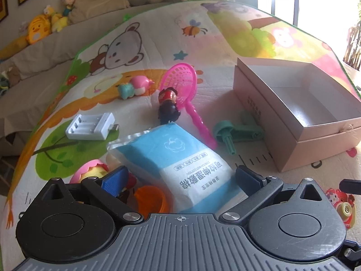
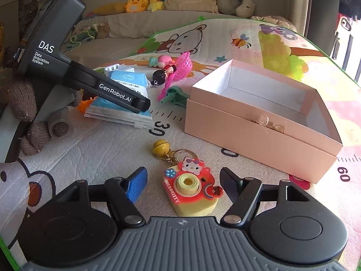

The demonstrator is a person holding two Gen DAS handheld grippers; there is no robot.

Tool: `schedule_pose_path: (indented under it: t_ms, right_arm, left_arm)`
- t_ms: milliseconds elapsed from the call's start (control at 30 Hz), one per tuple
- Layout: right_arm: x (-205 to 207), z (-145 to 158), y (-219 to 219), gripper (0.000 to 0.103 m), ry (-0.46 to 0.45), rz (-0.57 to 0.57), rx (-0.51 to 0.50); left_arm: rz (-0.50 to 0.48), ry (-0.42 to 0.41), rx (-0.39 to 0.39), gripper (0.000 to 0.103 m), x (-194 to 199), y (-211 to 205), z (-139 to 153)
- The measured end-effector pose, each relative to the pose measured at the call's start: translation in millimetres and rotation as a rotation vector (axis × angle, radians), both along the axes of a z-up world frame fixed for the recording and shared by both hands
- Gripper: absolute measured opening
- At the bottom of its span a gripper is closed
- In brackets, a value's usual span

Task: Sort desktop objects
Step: 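Move the left tool toward the orange pumpkin toy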

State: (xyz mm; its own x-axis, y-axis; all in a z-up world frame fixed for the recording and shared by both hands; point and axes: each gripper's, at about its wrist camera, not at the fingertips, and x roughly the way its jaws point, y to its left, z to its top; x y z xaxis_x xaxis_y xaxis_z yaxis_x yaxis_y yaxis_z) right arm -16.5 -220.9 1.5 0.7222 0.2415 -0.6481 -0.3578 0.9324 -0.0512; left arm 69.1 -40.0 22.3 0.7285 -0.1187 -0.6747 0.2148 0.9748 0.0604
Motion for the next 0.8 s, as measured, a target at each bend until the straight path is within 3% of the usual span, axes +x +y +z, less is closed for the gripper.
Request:
schedule_pose_path:
  t_ms: [200, 367, 567, 700, 800]
  right_arm:
    - [3, 2, 8, 0.066, 0.012, 0.021, 0.020]
    - [2, 2, 13, 0.066, 0.017, 0.027, 0.022]
    - [2, 0, 13, 0.066, 0.017, 0.011, 0.030]
    - [3, -2, 15, 0.066, 0.012, 0.004, 0.023]
    - [3, -3, 14, 0.066, 0.009, 0.002, 0.021]
  left_arm:
    - [-0.027, -0.012, -0.023, 0.102, -10, 20, -1]
    - [-0.053, -0.044, -0.013, 0.092, -17, 29, 2]
    - [-0.127, -0.037, -0.013, 0.087, -23, 24, -4]
    - [-0.115, -0.040, 0.015, 0.089, -17, 17, -9]
    - [-0.096, -0.035, -0.015, 0.080, -12, 23, -7]
